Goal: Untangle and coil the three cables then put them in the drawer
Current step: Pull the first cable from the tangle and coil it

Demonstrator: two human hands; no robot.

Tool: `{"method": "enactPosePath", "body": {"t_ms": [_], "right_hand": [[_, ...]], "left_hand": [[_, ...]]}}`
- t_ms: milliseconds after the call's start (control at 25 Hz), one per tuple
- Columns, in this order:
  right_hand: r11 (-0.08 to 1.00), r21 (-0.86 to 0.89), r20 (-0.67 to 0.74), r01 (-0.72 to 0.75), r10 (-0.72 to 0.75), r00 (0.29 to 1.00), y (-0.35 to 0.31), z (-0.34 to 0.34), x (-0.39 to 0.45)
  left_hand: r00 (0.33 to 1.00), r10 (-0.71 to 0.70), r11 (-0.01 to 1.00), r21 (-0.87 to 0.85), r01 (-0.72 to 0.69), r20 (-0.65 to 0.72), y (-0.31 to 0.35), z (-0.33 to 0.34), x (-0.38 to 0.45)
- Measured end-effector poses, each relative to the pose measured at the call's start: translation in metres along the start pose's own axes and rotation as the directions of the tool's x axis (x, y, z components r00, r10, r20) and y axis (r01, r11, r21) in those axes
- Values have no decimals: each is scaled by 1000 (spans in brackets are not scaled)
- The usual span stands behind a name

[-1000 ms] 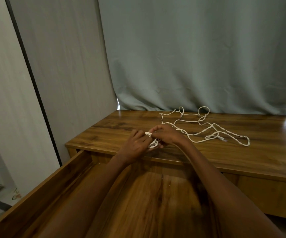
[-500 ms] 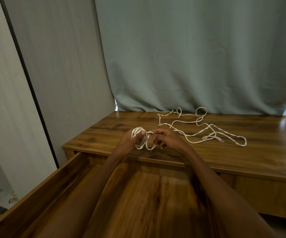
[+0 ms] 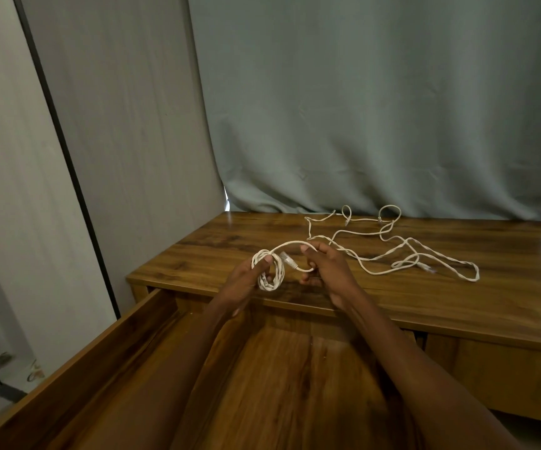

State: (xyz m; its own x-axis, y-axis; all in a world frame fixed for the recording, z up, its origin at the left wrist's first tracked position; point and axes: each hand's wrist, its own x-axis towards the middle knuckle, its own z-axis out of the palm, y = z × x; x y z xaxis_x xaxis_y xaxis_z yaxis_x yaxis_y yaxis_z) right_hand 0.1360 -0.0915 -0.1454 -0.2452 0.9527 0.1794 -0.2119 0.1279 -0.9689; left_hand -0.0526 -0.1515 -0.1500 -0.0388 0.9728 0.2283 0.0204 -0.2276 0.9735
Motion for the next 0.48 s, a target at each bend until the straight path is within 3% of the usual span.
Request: {"method": "enactPosePath", "body": {"t_ms": [80,160,280,400,480], "right_hand": [[998,9,-44,61,-60,997,1,-1,2],[991,4,-62,136,-135,989,2,-6,5],[946,-159,-76,282,-296,952,2,-14,4],[776,-509,-89,373,-478,874,9,-13,7],[721,-577,-74,384,-514,854,17,-12,15]], "left_hand": [[1000,0,985,174,5,-31,-1,0,0],[998,-9,969,245,23,-56,0,-1,0],[996,-29,988,150,41,-80,4,0,-6],[997,-32,997,69,38,-74,7,4,-8],[997,-45,999,0,45,-62,5,6,-8]]}}
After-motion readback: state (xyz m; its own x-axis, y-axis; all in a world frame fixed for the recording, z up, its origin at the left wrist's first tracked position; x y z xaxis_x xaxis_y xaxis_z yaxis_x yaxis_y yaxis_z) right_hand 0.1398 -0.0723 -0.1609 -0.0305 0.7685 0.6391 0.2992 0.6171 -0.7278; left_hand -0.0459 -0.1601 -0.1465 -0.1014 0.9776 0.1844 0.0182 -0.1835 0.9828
